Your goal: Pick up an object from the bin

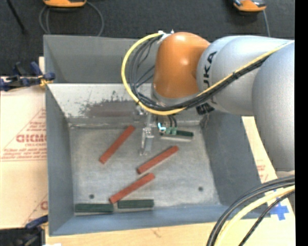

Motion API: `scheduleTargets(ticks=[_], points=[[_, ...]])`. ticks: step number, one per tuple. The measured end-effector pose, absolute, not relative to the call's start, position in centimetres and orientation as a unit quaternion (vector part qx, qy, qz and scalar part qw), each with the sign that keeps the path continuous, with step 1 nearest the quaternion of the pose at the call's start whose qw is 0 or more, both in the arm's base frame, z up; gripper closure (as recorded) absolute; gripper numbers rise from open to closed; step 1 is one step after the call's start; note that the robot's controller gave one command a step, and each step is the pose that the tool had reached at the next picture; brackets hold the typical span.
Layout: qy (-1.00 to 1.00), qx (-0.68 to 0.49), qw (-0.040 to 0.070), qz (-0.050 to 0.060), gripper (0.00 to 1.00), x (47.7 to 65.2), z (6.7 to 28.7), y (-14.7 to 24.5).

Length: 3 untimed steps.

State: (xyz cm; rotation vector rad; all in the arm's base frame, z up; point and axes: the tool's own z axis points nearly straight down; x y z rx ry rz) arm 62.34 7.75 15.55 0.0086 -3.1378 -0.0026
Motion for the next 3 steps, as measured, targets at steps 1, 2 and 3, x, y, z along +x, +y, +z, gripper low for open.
scheduleTargets(ticks=[1,2,3], points=[[-0.995,0.099,0.000,0.000,0.00,64.4,6.8,12.2],[-0.995,0.097,-0.002,-0.001,1.00,64.5,7.2,12.2],[-0.993,0.118,-0.006,0.001,1.00,62.9,20.8,12.3]])
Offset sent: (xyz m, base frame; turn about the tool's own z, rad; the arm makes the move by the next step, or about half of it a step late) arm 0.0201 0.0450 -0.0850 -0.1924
